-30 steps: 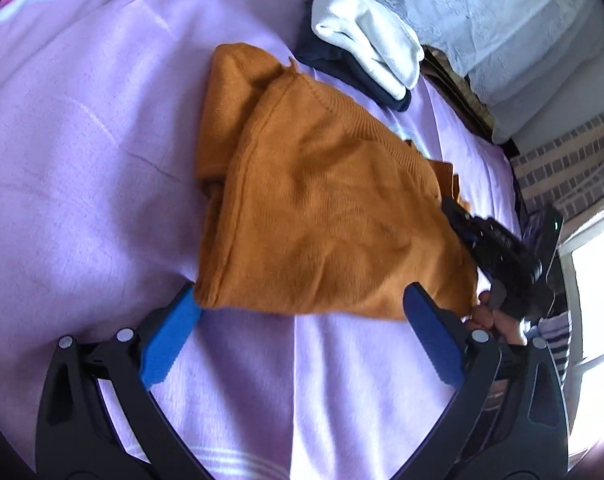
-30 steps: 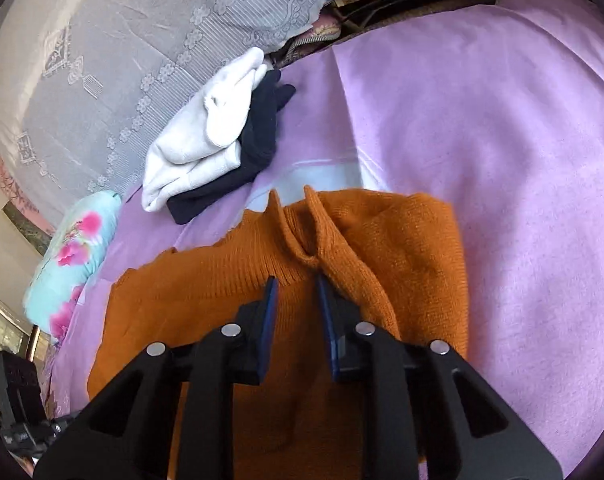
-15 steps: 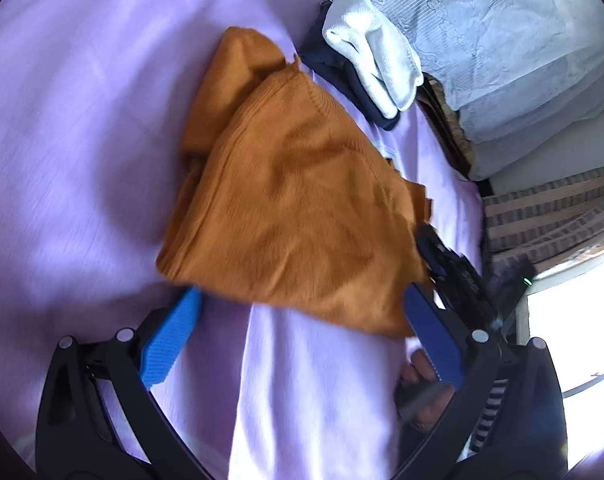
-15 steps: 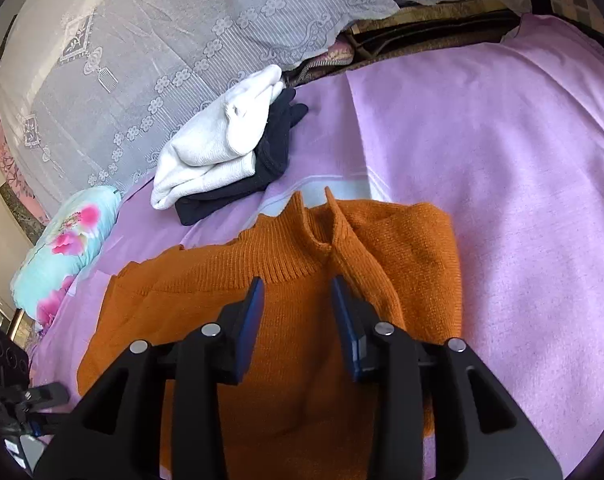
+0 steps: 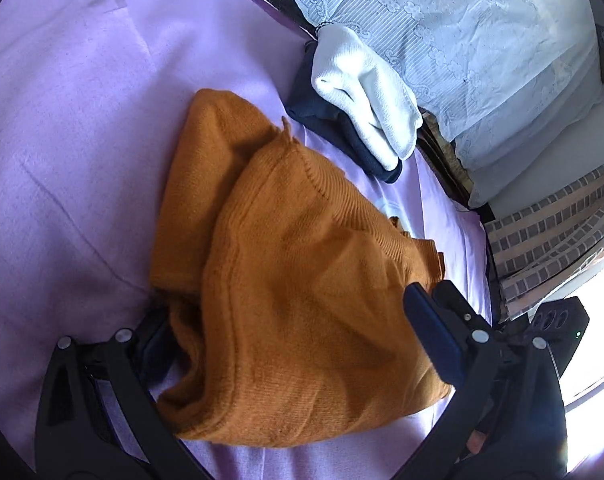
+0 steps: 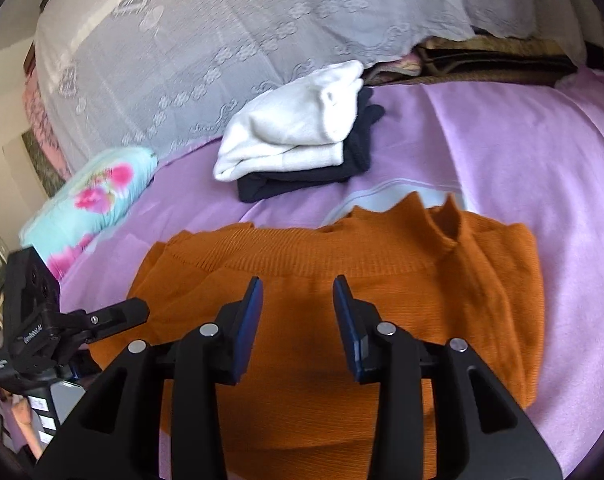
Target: Fold small clothes
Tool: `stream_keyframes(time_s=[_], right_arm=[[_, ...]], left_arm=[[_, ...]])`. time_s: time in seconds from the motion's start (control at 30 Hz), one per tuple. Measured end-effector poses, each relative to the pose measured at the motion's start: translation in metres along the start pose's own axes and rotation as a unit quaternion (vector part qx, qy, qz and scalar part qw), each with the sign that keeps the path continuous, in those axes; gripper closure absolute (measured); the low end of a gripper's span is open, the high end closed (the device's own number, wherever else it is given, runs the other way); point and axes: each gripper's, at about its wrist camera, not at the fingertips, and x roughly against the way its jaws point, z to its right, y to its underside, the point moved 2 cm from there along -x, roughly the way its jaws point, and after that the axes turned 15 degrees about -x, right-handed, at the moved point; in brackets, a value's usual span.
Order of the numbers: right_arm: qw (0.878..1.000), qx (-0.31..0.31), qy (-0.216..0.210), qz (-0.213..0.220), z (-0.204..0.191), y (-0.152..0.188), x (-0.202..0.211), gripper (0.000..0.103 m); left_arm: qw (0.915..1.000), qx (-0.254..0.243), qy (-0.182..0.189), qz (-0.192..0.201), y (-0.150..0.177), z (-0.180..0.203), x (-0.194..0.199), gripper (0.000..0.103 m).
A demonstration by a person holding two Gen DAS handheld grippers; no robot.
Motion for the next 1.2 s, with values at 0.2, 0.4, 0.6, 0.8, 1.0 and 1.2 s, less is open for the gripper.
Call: stream_keyframes(time_s=[0.2,0.4,0.6,0.8,1.0,1.2], right_arm=[[0.996,0.065,0.036,-0.038,-0.02,0.017,-0.018,0.061],[0.988,0.125,0.075,-0.055,-0.028,0.031,-0.033,0.052],[0.991,0.124,0.05,-0.03,-0.025,0.038,0.001,0.051],[0.976,0.186,0.102,-0.049,-0.03,0.063,0.0,0.044],[0.974,0.193,0.107,-0.059,-0.029,0.065,-0.005,0.041],[0.983,0.165,0.081,-0.014,-0.025,0.057,0.02,0.04]], left_arm=[[0.9999,-0.006,-0.009,-0.004,0.0,0.001,-0.001,0.002],[0.9984,-0.023,-0.051,-0.007,0.001,0.006,-0.002,0.02],[0.9966,-0.024,-0.078,-0.007,0.002,-0.001,0.002,0.044],[0.9969,-0.019,-0.077,-0.003,0.003,-0.004,0.005,0.05],[0.9961,-0.039,-0.079,0.005,0.003,0.003,0.007,0.077],[0.9921,-0.072,-0.101,0.016,0.004,0.015,0.012,0.081]])
